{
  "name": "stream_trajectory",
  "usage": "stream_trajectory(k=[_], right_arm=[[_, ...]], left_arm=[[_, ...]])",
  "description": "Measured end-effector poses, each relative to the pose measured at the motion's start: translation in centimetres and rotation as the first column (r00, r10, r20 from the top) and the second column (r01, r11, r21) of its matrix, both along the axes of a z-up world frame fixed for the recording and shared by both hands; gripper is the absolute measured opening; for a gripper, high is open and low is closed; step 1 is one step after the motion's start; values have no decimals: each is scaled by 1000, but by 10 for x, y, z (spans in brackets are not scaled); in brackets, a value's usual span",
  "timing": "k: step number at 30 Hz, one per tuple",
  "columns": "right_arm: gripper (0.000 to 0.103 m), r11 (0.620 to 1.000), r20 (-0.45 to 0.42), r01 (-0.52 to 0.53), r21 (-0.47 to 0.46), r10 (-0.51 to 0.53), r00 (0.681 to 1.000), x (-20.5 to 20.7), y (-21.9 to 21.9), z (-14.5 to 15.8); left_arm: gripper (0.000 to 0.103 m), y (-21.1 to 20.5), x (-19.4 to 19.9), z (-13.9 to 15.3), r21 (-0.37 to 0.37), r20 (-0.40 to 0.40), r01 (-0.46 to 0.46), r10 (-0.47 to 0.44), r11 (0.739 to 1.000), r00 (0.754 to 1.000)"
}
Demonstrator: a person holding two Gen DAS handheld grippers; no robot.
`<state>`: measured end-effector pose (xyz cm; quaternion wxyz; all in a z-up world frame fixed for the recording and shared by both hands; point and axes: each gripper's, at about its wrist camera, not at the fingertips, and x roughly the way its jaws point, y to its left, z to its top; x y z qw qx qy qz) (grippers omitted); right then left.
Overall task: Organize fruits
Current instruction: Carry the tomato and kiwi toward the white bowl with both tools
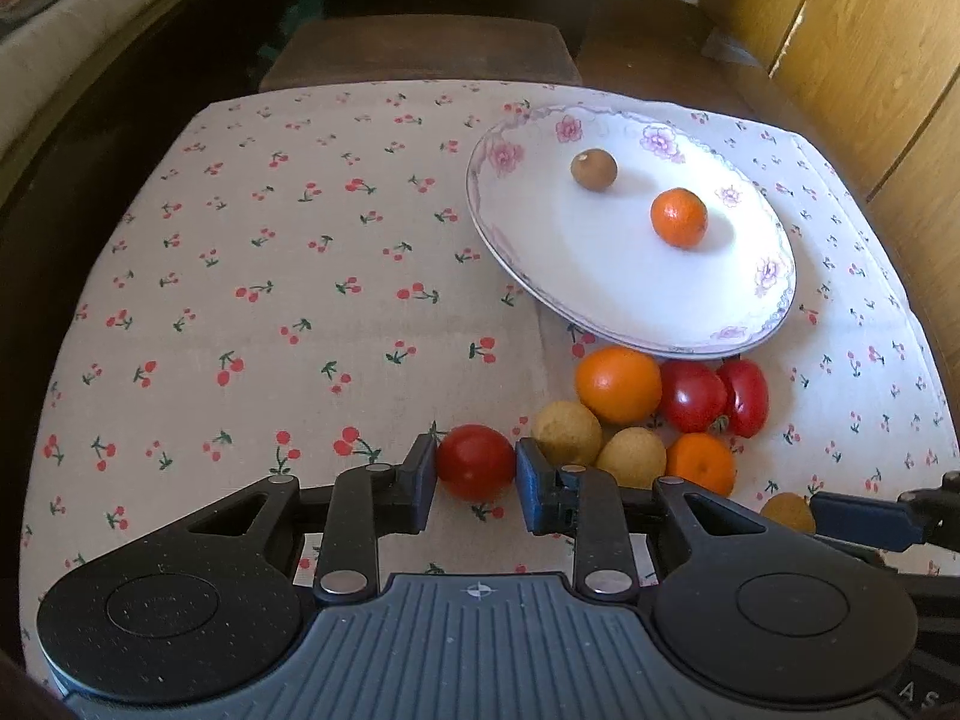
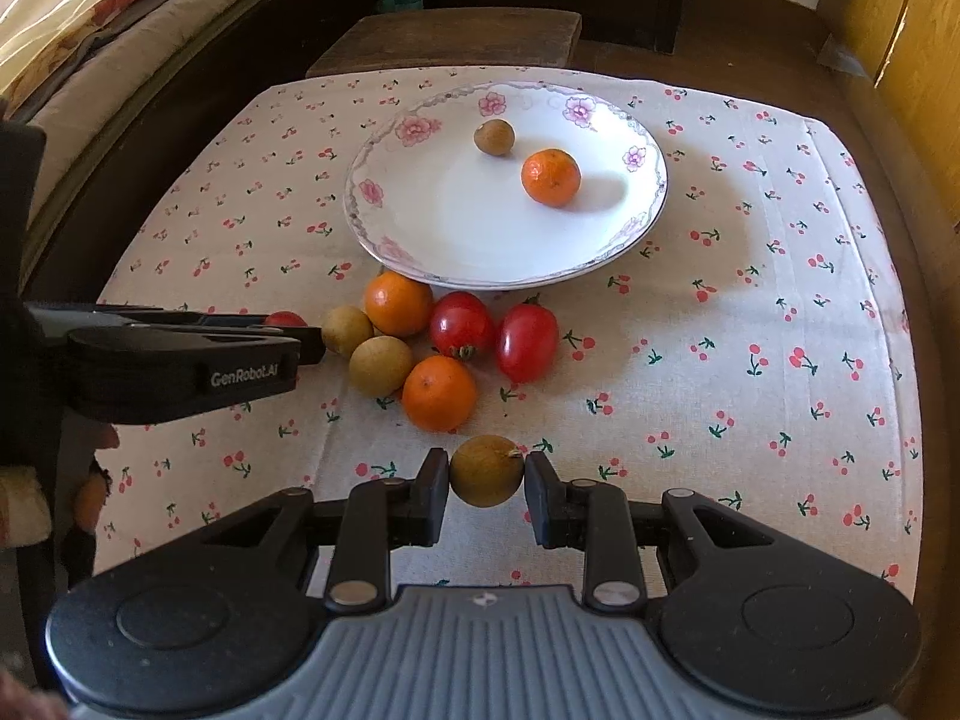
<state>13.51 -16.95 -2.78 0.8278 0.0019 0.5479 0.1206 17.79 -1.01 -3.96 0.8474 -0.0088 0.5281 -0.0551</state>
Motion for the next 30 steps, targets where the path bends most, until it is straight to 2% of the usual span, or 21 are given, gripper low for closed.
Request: stream_trajectory(k=[12,19,30], right_arm=[[29,1000,27,3,-15,-3,1000,3,1,8],[29,1000,49,24,-8,-23,999,9,-2,15],[29,999,80,48,-3,-48,996,27,-4,25]], left_arm=[[35,-7,-13,9,42,9,46,-46,998,999],[35,-9,-20,26,33,38,61,-63,998,997],[36,-20,-8,40,15,75,80,-80,997,994]])
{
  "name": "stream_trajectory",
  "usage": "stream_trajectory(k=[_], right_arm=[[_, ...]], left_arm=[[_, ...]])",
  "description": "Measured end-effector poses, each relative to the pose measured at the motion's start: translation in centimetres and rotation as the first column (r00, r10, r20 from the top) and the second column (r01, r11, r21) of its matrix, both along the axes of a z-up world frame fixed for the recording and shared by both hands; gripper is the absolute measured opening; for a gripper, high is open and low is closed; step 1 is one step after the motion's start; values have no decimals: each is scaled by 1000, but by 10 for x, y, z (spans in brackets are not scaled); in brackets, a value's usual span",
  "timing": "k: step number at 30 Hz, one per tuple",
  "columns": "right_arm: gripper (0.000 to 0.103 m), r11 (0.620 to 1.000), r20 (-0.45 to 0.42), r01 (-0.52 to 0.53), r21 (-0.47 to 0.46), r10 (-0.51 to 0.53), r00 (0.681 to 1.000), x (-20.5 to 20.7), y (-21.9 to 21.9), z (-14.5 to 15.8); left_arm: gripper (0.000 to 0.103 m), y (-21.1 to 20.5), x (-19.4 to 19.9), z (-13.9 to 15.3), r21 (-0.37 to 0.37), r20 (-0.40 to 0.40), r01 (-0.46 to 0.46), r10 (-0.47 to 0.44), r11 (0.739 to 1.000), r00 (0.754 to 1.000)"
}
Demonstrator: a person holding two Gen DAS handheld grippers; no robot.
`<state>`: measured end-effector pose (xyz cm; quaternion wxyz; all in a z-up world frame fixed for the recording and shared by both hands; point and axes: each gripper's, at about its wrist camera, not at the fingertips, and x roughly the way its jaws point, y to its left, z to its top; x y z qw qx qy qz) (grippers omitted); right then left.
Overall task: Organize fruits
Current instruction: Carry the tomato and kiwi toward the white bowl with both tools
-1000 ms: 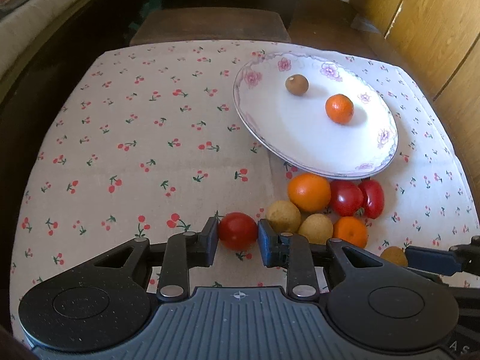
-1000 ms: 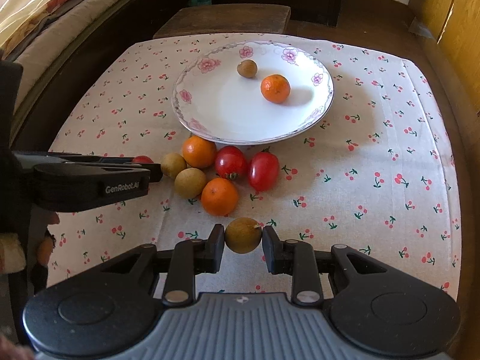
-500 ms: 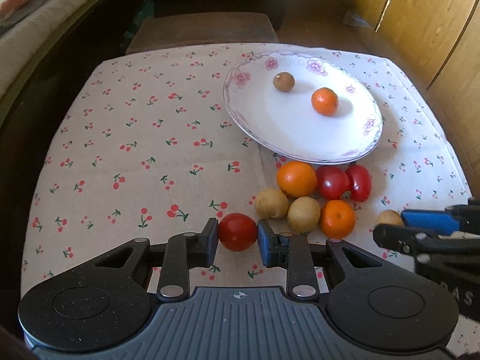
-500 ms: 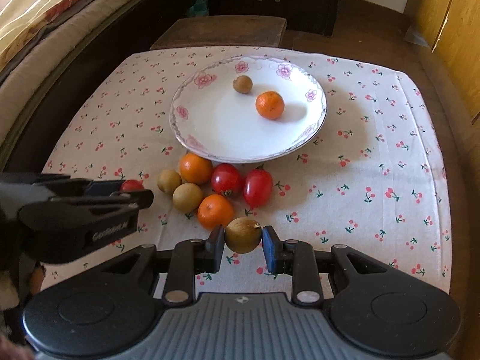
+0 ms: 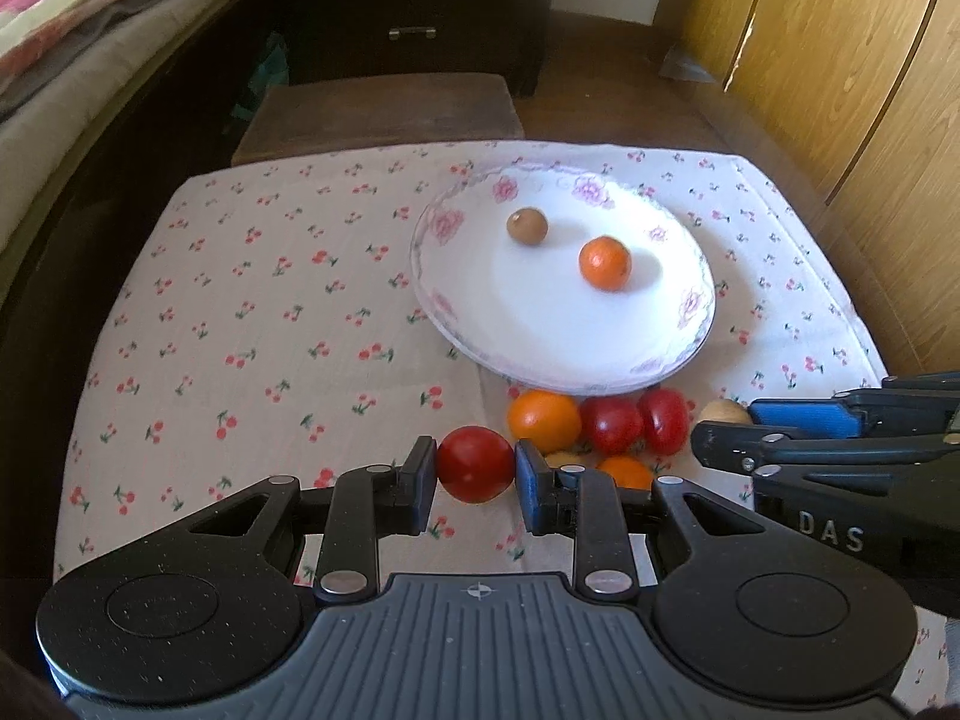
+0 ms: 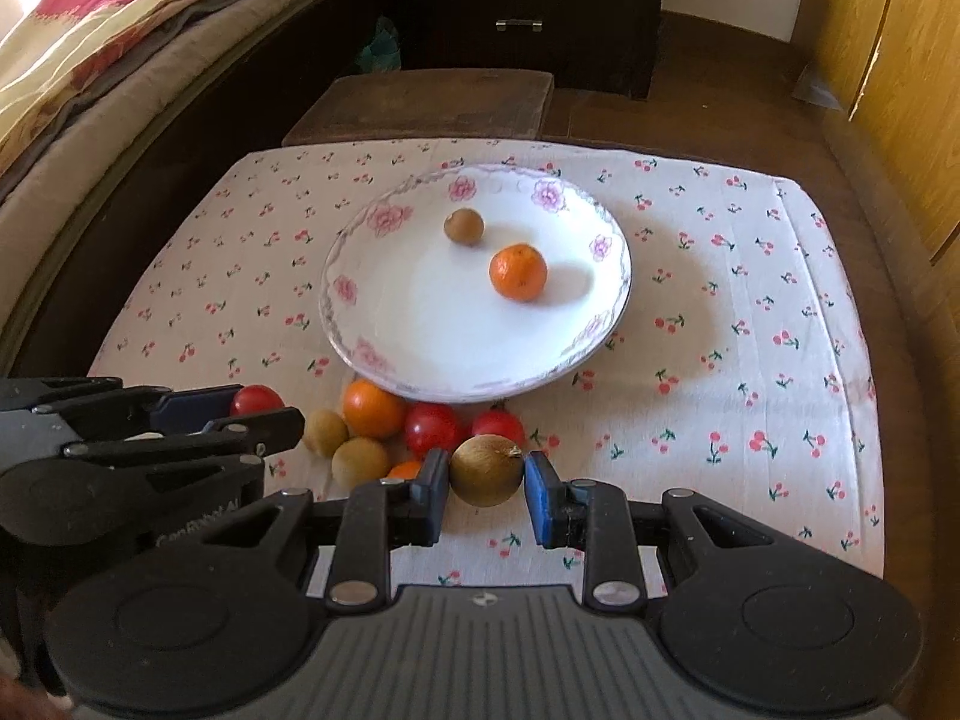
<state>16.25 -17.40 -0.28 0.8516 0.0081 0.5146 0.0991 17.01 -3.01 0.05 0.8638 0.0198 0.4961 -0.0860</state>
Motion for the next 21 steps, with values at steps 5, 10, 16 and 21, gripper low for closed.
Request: stream_trajectory(k=[5,10,16,21], right_arm=[[29,1000,9,11,-5,-11,1000,12,-3,2],[29,1000,12,17,9,-17,1000,23,-5,3],[29,1000,22,18,13,-18,1000,35,-5,5],[29,999,19,37,13,-37,999,47,-12,1]], left_arm=[[36,-7,9,2,6,9,8,-8,1000,1000],[36,-13,19,3,9,14,18,-18,1000,1000],[36,-20,32,5,16,24,28,-28,999,999],[36,-24,42,4,8,23,36,-36,999,999]])
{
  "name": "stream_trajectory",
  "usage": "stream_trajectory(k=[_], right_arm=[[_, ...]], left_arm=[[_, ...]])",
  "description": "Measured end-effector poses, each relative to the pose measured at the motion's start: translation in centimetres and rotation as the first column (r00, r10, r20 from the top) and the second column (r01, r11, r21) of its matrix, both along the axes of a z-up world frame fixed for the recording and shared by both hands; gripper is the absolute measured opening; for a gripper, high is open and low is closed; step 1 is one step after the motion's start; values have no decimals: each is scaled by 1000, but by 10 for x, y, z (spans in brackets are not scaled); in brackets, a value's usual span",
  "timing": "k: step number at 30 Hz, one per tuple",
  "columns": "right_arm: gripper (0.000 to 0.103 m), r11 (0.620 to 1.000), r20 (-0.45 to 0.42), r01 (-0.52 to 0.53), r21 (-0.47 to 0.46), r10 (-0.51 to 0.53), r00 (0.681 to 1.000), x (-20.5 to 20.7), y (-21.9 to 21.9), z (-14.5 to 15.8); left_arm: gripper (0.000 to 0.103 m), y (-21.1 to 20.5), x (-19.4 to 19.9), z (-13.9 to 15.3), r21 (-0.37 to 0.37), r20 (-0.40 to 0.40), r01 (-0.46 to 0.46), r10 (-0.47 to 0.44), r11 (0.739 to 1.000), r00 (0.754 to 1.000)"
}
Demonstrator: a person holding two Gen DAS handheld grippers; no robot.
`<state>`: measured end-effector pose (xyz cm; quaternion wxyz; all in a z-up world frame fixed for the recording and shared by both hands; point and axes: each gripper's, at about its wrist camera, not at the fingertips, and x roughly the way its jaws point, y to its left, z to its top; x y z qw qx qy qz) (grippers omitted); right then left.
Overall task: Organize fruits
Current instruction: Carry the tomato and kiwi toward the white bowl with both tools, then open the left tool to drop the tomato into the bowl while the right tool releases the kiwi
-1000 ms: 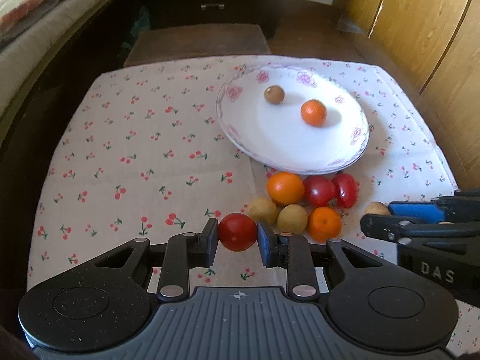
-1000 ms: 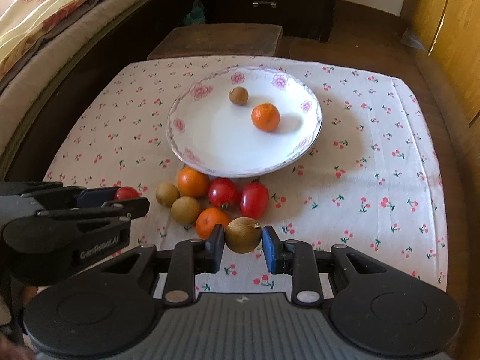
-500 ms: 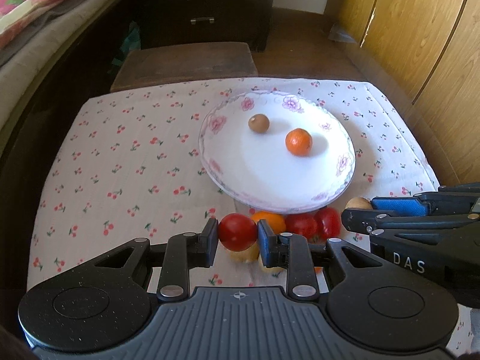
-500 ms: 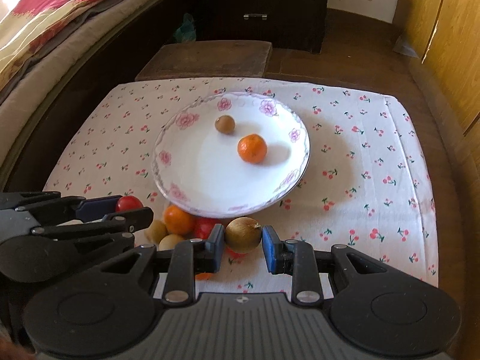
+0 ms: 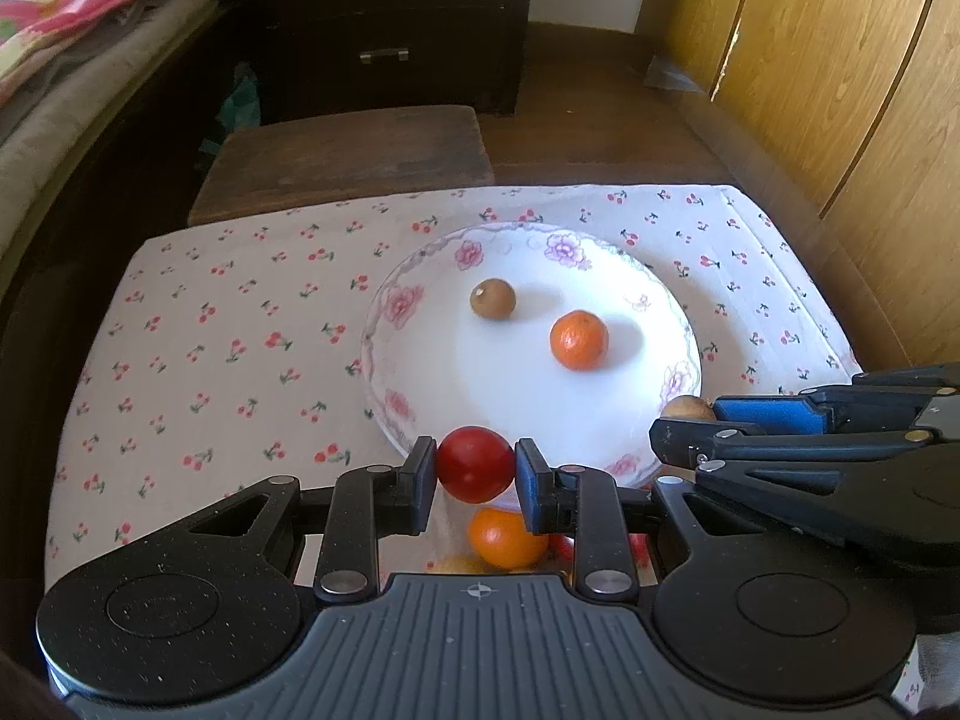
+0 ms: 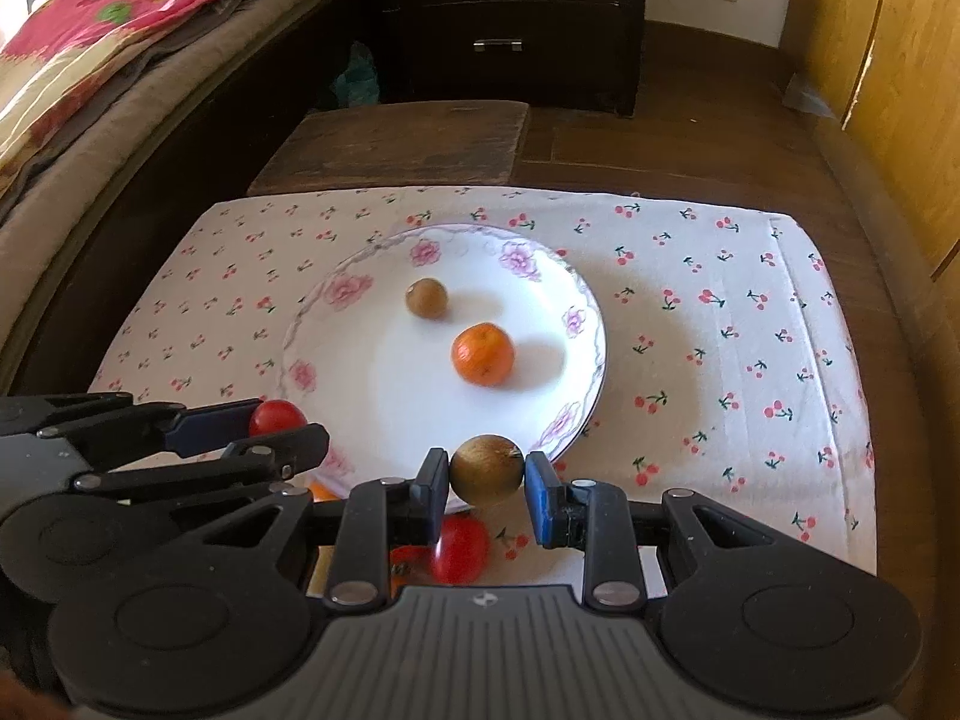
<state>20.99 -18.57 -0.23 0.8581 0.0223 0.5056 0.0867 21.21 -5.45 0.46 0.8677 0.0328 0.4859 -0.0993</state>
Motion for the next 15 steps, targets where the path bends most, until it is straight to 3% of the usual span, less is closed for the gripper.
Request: stream_trajectory(k=[15], right_arm=[[29,1000,-13,0,-12,0,1000,14,1,-12]], left_arm=[[36,1,14,-12,5,-22,-9,9,1000,1000]])
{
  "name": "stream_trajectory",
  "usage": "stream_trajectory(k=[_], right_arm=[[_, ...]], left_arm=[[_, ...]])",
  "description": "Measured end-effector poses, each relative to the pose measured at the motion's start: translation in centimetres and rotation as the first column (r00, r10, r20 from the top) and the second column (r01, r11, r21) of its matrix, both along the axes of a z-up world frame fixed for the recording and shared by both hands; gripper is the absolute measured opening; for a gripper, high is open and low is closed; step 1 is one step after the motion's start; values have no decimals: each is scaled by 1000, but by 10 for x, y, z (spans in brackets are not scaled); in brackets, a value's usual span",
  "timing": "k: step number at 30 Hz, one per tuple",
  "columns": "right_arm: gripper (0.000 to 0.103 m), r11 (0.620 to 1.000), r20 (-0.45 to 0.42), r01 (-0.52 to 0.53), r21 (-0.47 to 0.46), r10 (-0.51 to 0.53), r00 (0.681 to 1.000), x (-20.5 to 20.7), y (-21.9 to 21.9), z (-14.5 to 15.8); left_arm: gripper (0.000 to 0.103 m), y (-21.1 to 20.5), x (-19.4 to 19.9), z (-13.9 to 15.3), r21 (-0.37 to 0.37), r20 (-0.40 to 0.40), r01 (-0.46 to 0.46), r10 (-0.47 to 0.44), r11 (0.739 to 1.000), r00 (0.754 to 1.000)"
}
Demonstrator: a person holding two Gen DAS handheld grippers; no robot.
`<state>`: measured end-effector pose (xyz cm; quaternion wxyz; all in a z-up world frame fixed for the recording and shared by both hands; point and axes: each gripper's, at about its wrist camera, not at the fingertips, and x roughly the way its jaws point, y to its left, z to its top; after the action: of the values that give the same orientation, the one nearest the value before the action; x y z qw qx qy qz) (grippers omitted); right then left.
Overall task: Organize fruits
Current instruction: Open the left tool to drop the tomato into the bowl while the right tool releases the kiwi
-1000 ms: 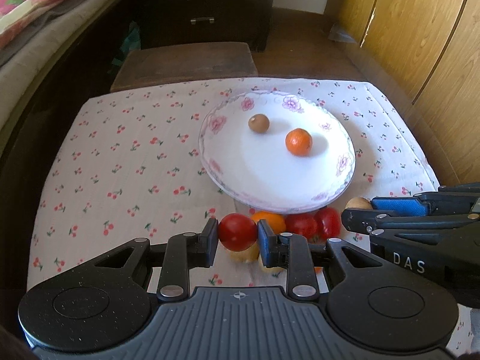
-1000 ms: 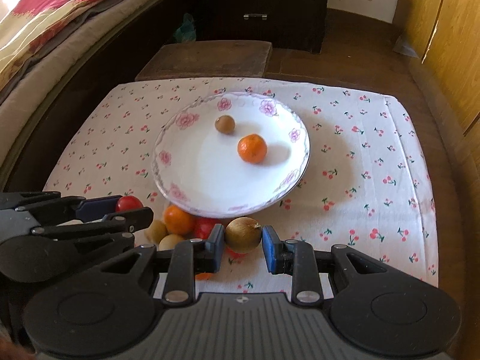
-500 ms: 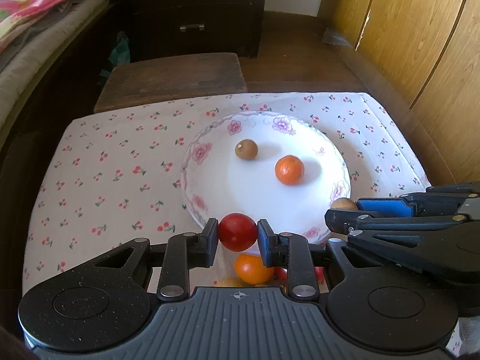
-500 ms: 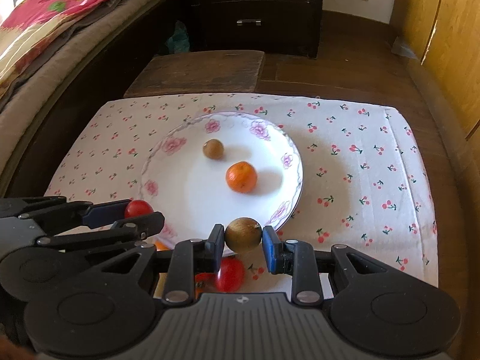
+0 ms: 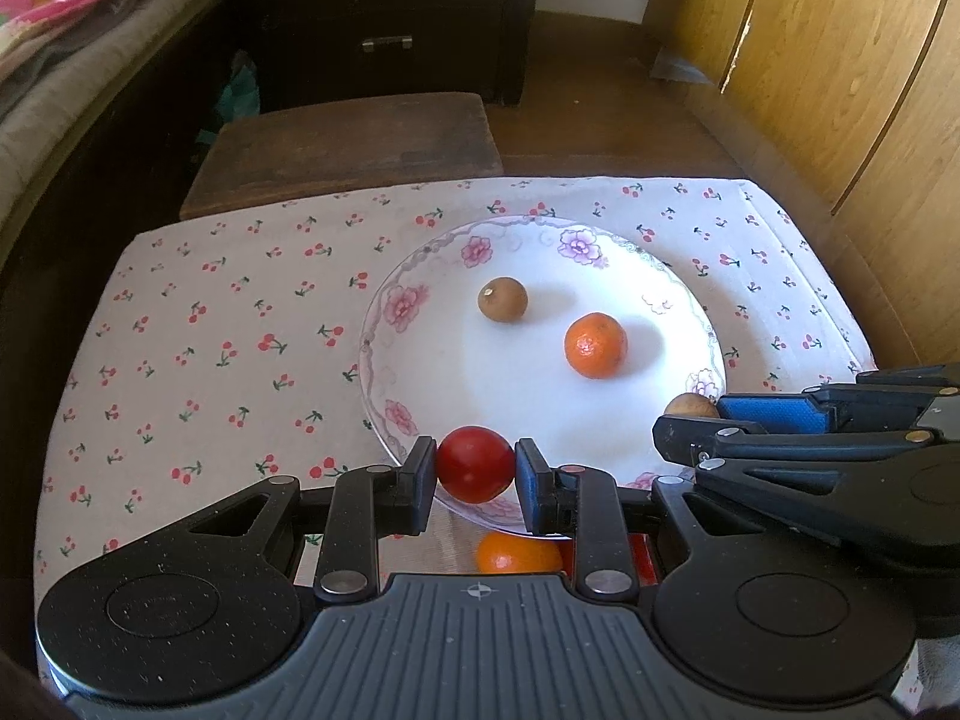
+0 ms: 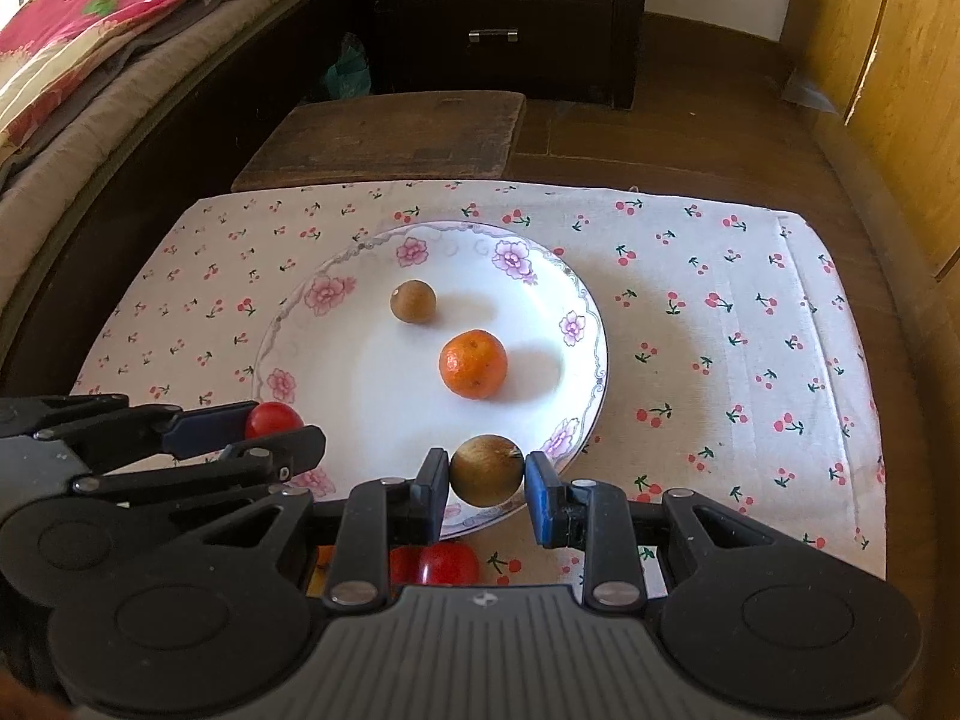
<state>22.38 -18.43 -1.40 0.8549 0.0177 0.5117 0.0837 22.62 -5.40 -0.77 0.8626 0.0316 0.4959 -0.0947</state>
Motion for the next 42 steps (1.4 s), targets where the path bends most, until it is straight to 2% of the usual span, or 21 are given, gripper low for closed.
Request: stream_trajectory(k=[21,42], right_arm=[[30,1000,4,6,5,-6,1000,2,1,-3],[30,1000,36,16,3,-16,999,-5,-2,6]], left_arm=[[36,0,2,-3,6,4,-6,6,1000,1000],[48,7,-5,4,10,14,-27,27,1000,1000]])
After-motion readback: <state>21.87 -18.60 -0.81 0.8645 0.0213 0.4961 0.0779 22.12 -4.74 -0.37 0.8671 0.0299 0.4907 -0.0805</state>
